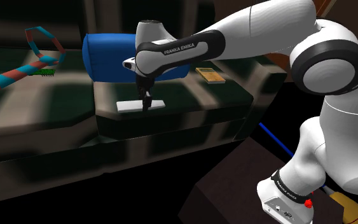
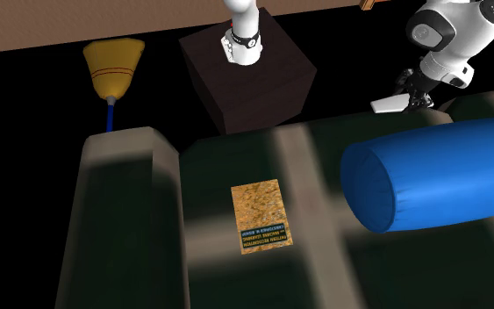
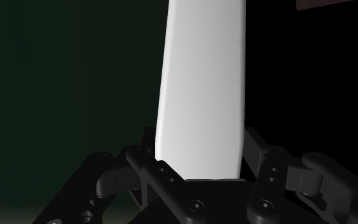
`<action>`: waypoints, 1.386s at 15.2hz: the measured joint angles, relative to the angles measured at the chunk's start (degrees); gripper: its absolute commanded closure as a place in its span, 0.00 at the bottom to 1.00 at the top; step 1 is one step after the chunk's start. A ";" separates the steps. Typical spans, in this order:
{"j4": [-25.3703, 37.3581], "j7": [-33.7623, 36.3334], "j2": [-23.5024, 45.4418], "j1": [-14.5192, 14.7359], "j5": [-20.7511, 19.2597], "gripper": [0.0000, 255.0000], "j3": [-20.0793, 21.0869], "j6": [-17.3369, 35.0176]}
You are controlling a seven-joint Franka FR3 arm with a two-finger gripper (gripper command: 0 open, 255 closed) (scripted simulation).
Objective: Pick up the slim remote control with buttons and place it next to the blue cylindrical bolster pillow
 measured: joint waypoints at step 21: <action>3.03 0.92 -2.93 0.35 -1.45 0.00 -0.82 -5.71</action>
